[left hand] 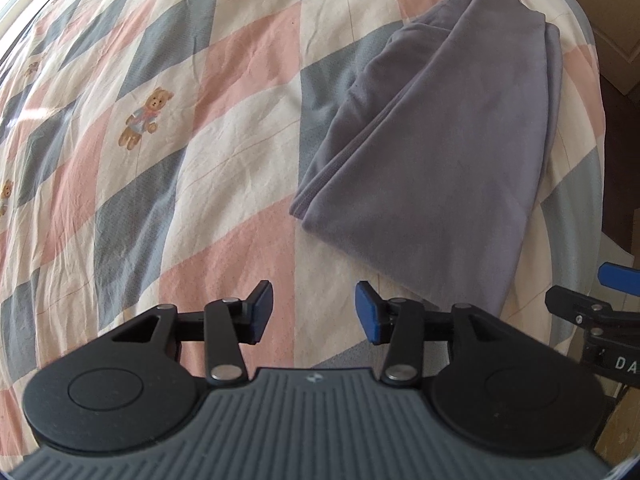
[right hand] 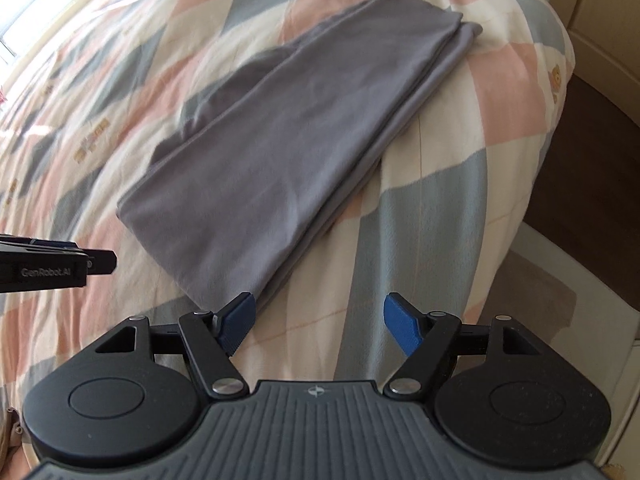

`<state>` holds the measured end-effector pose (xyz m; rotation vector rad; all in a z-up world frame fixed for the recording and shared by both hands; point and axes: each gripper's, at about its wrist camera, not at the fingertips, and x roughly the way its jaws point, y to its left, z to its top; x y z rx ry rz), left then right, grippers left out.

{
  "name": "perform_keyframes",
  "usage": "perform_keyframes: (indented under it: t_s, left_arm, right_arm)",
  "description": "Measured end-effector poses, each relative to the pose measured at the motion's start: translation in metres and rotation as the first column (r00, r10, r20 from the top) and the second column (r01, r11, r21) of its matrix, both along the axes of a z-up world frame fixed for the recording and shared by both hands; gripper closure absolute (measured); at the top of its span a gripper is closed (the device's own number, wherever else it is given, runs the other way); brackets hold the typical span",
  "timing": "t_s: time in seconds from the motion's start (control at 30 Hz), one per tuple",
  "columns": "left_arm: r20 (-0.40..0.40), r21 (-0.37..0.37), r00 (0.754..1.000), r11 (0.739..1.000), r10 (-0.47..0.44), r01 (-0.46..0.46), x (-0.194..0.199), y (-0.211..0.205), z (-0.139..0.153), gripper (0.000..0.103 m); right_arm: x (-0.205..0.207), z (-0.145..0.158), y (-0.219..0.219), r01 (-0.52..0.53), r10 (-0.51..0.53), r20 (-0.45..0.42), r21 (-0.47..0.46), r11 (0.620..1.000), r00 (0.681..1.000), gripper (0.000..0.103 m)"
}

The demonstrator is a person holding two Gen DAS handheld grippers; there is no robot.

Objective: Fold clothes
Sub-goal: 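Move both open grippers over the folded grey trousers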

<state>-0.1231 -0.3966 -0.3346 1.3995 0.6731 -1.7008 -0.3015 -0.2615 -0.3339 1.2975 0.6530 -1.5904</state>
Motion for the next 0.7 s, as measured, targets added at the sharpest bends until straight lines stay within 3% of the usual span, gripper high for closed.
perform_keyframes:
  t_s: [0.23, 0.5, 0.6, 0.7]
  left_arm:
    - [-0.034, -0.061, 0.993, 0.992, -0.110, 0.108, 0.011, 0.003, -0.001, 0.060]
    - [-0.022, -0.140, 0.962, 0.954, -0.272, 0.267, 0.018, 0.003, 0.003, 0.060]
    - [-0.010, -0.176, 0.931, 0.917, -0.364, 0.357, 0.015, 0.009, 0.003, 0.060]
    - [0.055, -0.213, 0.862, 0.837, -0.504, 0.503, 0.010, 0.022, -0.002, 0.060]
  right_arm:
    - [0.006, -0.005, -0.011, 0.003, -0.003, -0.010, 0.049, 0.999, 1.000, 0.028]
    - [0.006, -0.008, -0.021, -0.007, 0.008, -0.014, 0.063, 0.998, 1.000, 0.027]
    - [0.006, -0.009, -0.020, -0.018, 0.020, -0.027, 0.061, 0.998, 0.999, 0.027]
    - [0.006, -0.012, -0.018, -0.035, 0.038, -0.049, 0.070, 0.997, 0.998, 0.026]
